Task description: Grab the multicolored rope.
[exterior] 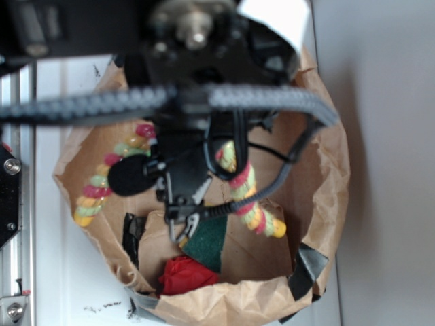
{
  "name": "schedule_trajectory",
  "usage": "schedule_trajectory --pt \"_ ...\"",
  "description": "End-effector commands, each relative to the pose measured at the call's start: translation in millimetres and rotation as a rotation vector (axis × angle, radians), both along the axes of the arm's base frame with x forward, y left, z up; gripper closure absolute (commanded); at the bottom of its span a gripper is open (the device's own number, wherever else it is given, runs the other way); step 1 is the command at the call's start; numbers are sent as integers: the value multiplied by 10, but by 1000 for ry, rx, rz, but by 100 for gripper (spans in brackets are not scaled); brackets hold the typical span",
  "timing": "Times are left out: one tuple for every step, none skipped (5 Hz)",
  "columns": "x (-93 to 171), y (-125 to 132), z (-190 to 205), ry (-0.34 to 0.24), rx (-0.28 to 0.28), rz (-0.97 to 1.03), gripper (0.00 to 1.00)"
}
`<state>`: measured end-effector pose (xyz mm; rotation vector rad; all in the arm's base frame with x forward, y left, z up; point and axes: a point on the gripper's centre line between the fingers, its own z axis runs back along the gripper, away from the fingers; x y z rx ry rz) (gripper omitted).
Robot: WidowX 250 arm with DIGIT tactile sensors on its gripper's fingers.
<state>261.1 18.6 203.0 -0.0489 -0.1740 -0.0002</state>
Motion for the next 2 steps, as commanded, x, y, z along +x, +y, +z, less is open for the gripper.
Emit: schedule_trajectory --pt "72 7 182 -47 27 51 100" --pt "89 30 167 -53 26 43 100"
